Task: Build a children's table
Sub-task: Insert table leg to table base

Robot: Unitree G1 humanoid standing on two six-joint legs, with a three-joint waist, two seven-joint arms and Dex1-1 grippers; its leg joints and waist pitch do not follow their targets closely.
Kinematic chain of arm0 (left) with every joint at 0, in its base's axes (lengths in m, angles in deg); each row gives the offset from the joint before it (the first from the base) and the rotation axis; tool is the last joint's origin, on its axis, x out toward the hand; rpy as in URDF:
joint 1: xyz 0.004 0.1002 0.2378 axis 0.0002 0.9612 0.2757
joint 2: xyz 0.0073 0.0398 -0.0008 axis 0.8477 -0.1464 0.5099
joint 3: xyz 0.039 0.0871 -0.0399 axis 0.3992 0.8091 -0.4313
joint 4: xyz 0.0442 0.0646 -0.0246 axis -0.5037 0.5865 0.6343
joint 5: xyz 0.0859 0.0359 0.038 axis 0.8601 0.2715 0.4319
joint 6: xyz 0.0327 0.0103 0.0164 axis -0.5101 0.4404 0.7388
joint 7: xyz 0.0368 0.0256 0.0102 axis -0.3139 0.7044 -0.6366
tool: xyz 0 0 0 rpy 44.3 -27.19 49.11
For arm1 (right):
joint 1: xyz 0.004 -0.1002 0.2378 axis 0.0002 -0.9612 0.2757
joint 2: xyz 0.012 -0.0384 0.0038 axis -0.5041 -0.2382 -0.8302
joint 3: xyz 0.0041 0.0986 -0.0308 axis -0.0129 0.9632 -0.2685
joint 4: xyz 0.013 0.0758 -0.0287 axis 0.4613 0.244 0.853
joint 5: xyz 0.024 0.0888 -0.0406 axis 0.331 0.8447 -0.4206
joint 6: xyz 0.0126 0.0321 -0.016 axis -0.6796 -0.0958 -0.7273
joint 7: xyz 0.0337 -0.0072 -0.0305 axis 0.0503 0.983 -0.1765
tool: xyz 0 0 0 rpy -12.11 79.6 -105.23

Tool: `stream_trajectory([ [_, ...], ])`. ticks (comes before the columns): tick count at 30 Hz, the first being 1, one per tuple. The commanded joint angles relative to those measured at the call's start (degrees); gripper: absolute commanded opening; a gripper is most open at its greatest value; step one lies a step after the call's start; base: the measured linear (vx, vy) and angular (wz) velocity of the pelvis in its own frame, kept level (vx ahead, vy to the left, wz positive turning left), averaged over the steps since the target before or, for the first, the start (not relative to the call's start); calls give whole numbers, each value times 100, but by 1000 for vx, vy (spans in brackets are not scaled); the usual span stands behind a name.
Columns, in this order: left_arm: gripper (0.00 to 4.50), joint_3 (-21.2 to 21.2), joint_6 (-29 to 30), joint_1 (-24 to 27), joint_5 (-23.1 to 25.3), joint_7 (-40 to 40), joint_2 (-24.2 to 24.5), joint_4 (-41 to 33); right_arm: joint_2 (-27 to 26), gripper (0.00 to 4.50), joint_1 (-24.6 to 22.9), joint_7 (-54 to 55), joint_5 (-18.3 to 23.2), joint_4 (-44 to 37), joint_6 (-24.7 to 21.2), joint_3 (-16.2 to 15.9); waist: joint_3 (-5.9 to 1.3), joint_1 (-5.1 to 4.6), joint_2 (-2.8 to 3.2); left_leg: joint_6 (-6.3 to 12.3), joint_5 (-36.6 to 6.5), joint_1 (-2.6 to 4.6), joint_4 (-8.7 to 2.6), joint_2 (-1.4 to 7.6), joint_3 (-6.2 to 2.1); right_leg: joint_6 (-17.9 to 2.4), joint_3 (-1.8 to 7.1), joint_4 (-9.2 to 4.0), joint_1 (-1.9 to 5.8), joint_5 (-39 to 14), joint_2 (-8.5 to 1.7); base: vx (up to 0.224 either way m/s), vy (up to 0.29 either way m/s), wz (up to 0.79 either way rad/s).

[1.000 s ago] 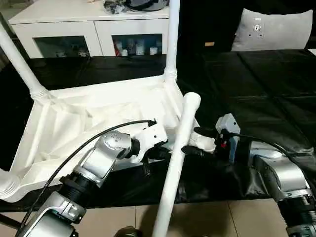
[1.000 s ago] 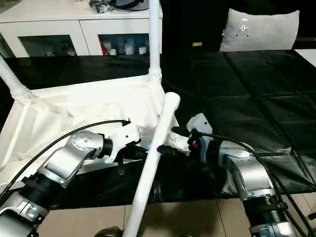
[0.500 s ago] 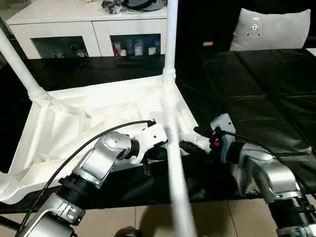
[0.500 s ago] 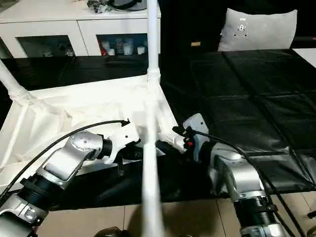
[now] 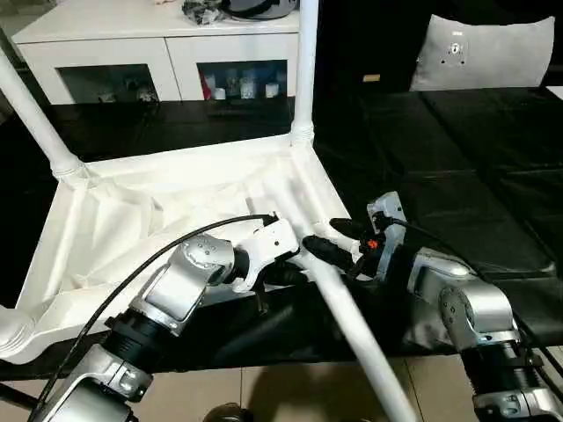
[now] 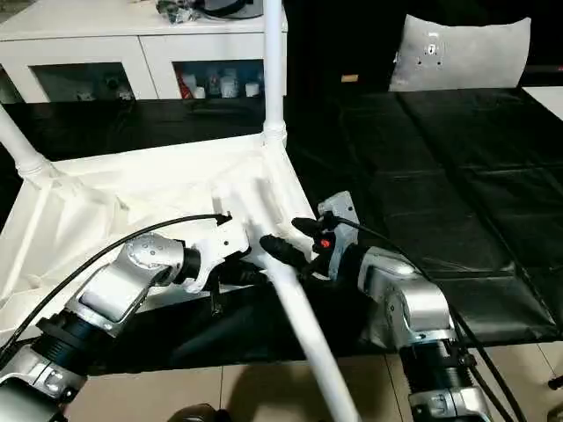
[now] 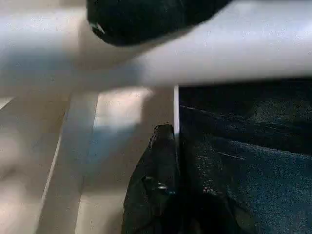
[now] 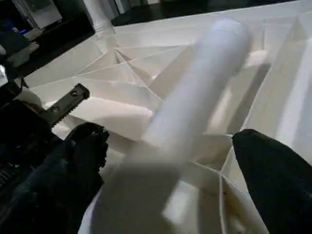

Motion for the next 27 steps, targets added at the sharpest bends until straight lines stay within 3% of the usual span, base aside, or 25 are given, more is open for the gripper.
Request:
stream_trajectory([
  [1,0,15,24,-19,-58,-40,-37,-213,69,448,192,-95,38,-28,-258,-21,-405,-10,-33,54,-1467,123,-434,346,-150,-985,308,-417,274,-1588,-407,0,0,0],
  [4,0,11,14,-37,-56,-55,-47,-188,217,448,307,-136,-93,15,-677,-284,-406,-7,-36,52,-1408,123,-434,349,-155,-983,306,-409,279,-1578,-395,0,0,0],
  [8,0,-2,-22,-37,-46,-103,-55,-183,95,421,428,161,59,205,-1324,-189,-419,-3,-40,61,-1325,118,-418,341,-145,-1032,309,-400,280,-1438,-404,0,0,0],
  [9,0,-10,-42,-46,-39,-127,-63,-172,72,421,464,234,75,271,-1452,-162,-417,-7,-71,60,-1318,111,-424,340,-146,-1016,306,-402,287,-1473,-405,0,0,0],
  [11,0,-29,-84,-75,-25,-176,-74,-131,92,401,512,312,-7,400,-1586,-194,-407,-10,-49,6,-1379,125,-424,341,-146,-976,306,-417,271,-1652,-405,0,0,0],
  [14,0,-20,-256,-144,71,-252,-43,-28,163,380,504,313,-79,434,-1721,-288,-404,-4,-71,-29,-1437,128,-429,342,-148,-895,310,-431,268,-1763,-411,0,0,0],
  [23,0,-259,-498,-299,28,-422,-15,27,291,297,540,288,-180,497,-1719,-402,-406,19,-70,-48,-1441,137,-427,344,-142,-877,313,-429,262,-1784,-419,0,0,0],
  [24,0,-294,-485,-321,5,-390,10,0,355,297,566,231,-268,512,-1649,-518,-405,17,-70,-55,-1453,136,-428,343,-146,-873,311,-429,263,-1808,-420,0,0,0],
  [25,43,-310,-487,-333,-21,-318,52,-52,439,277,611,132,-376,549,-1572,-675,-403,16,-72,-78,-1488,132,-433,347,-152,-845,303,-426,269,-1856,-415,0,0,0],
  [27,54,-321,-493,-358,-47,-220,116,-119,590,265,745,-43,-598,682,-1414,-953,-398,1,-87,-78,-1523,130,-427,337,-149,-821,306,-434,267,-1946,-423,0,0,0],
])
